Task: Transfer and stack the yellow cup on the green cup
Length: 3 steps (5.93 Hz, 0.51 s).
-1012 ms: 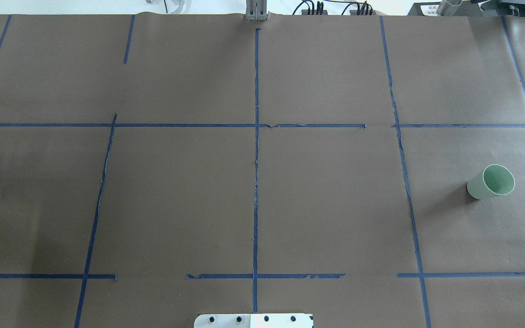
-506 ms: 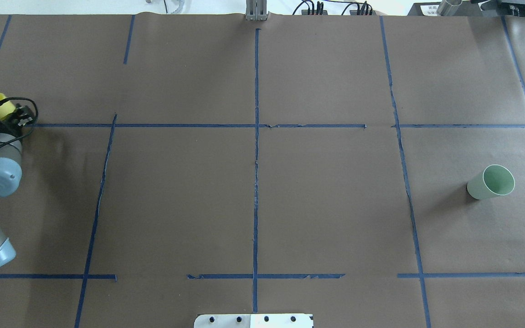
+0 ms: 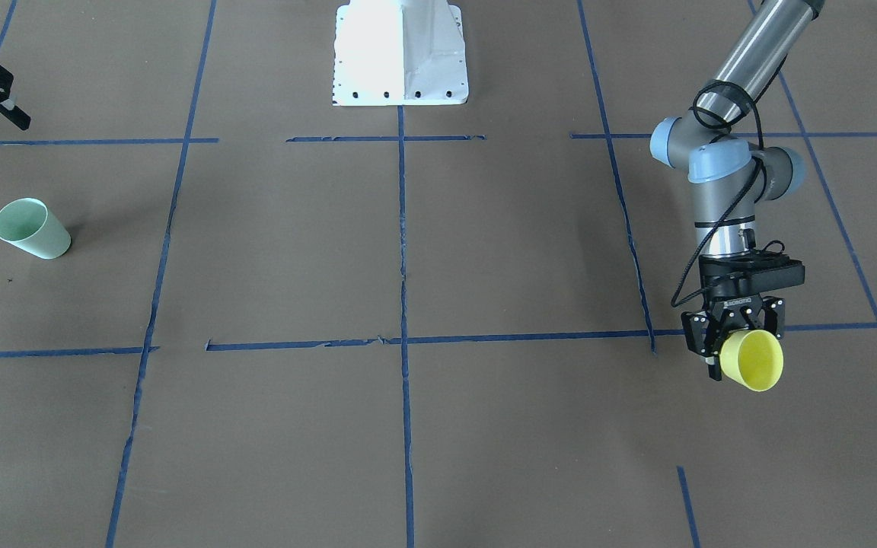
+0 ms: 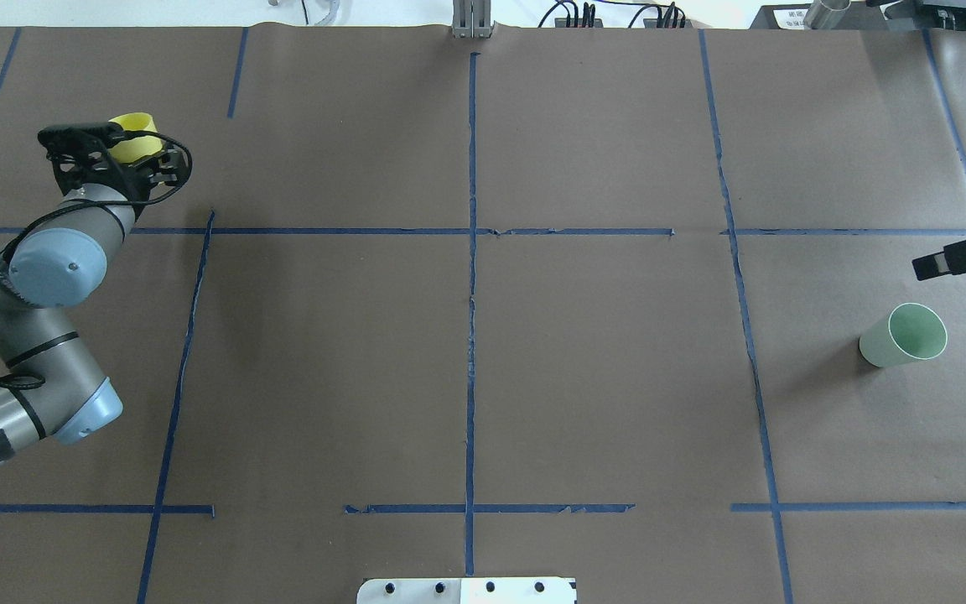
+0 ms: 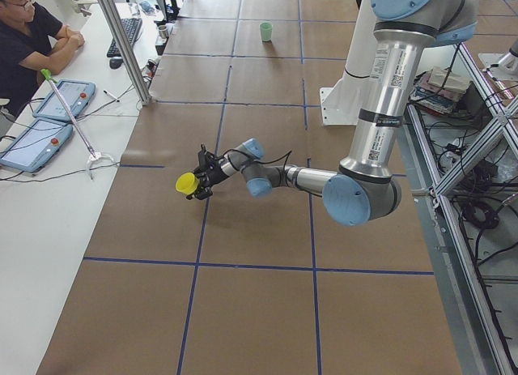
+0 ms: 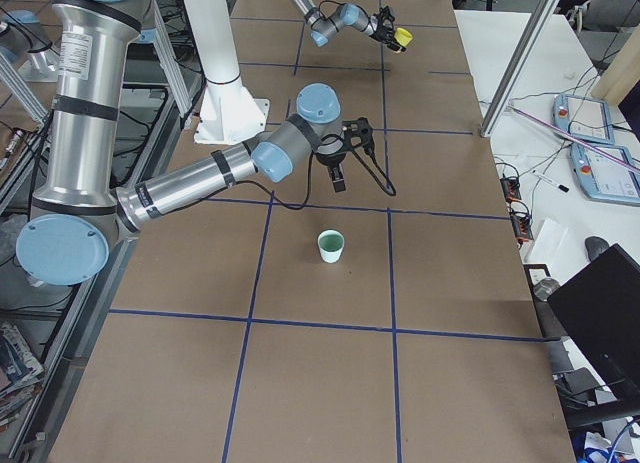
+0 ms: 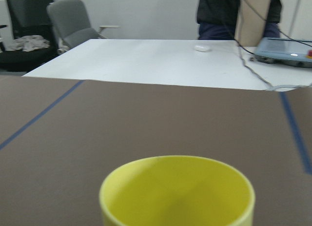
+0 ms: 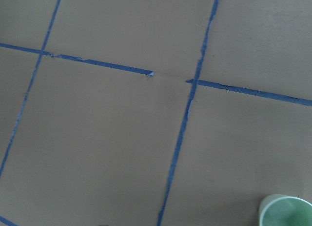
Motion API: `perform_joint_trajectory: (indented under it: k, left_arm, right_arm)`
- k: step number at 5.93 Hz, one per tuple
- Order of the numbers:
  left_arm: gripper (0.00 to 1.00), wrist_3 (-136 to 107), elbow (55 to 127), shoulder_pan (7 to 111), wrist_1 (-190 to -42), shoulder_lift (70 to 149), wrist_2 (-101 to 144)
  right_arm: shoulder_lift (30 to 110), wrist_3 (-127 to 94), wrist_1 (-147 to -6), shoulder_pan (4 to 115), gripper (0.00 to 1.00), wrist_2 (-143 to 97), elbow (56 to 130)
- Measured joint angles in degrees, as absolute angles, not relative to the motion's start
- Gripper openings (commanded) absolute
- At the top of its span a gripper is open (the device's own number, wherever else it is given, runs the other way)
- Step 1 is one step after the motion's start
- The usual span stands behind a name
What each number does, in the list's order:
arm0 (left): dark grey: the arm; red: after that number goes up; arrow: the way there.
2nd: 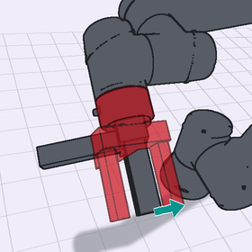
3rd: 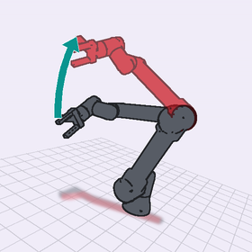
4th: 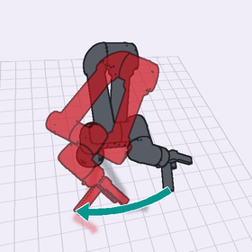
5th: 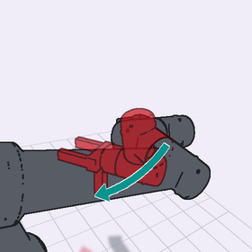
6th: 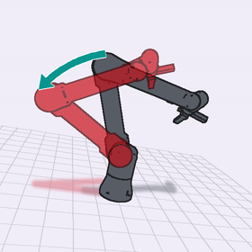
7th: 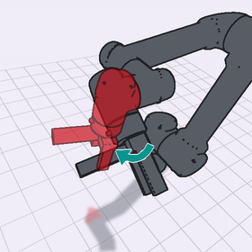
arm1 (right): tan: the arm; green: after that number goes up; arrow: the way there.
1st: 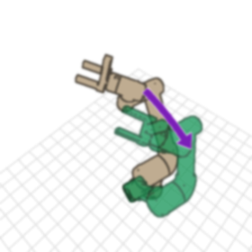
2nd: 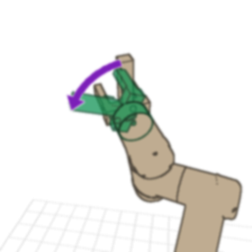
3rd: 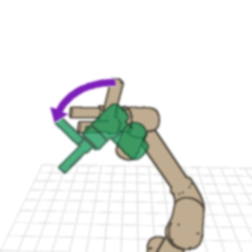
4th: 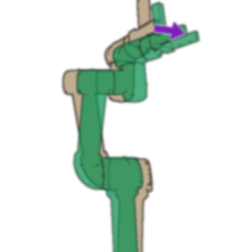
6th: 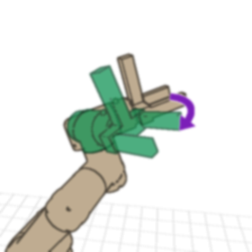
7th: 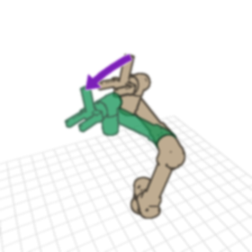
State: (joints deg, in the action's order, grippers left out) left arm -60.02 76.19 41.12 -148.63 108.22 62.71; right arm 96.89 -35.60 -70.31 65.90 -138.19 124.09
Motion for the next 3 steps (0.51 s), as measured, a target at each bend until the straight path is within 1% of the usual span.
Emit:
perform_joint_trajectory:
  k: [1,3]
  left_arm:
    - [0.00,-54.22,78.90,40.85,-149.78,109.98,66.46]
    - [0.00,-47.52,85.88,40.52,-150.47,110.14,80.72]
  right_arm:
    - [92.68,-40.04,-70.41,61.73,1.00,-135.92,123.90]
    - [83.90,-51.00,-70.66,51.86,1.00,-127.77,123.11]
